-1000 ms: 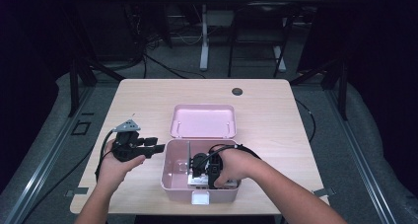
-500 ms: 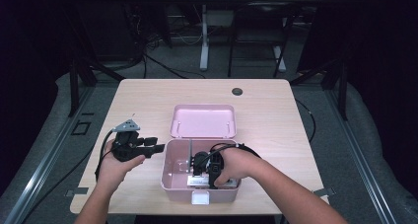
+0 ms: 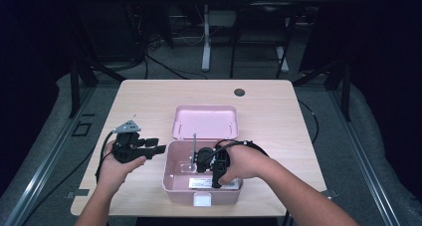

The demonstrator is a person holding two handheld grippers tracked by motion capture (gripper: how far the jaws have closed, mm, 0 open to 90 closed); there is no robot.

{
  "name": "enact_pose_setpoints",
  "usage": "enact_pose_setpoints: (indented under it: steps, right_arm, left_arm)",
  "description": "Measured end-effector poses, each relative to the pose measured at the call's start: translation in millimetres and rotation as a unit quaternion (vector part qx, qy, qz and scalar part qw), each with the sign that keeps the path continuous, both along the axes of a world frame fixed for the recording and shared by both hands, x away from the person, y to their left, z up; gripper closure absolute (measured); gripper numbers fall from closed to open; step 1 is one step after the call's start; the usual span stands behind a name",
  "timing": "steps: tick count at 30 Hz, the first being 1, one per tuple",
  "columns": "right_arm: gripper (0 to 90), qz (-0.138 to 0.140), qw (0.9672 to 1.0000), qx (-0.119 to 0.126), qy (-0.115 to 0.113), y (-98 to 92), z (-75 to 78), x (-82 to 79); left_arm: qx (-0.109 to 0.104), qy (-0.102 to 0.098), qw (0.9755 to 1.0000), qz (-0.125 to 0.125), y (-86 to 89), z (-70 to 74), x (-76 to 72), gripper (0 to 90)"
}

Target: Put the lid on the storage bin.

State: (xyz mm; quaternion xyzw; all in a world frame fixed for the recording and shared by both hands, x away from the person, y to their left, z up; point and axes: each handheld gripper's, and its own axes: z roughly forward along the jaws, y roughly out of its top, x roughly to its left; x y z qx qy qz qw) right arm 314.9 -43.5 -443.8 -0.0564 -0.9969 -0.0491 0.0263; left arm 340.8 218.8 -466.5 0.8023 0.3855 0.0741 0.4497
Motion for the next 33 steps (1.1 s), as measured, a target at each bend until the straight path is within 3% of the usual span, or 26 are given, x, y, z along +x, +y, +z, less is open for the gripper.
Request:
enact_pose_setpoints:
  steps: [13, 17, 22, 31, 33]
  right_arm:
    - [58.8, -0.017, 0.9996, 0.016, -0.018, -12.3, 21.9, -2.6]
    - [56.9, -0.037, 0.9983, 0.035, -0.03, -23.4, 30.9, -2.5]
    - [56.4, -0.081, 0.9927, 0.075, -0.048, -42.5, 38.8, 3.4]
    - [56.5, -0.135, 0.9832, 0.099, -0.073, -71.9, 41.6, 9.9]
    - [56.9, -0.147, 0.9796, 0.112, -0.079, -77.5, 43.6, 11.3]
  left_arm:
    - [-0.002, -0.003, 1.0, 0.002, 0.2, 1.7, -1.3, 52.9]
    - [-0.005, -0.003, 1.0, 0.004, -0.1, 1.9, -1.4, 53.2]
    - [0.001, -0.006, 1.0, -0.002, -2.5, 2.2, -2.4, 54.4]
    - [-0.001, -0.003, 1.0, -0.006, -4.6, 1.7, -2.6, 57.2]
    - [0.0, -0.005, 1.0, -0.006, -5.5, 1.5, -2.8, 58.1]
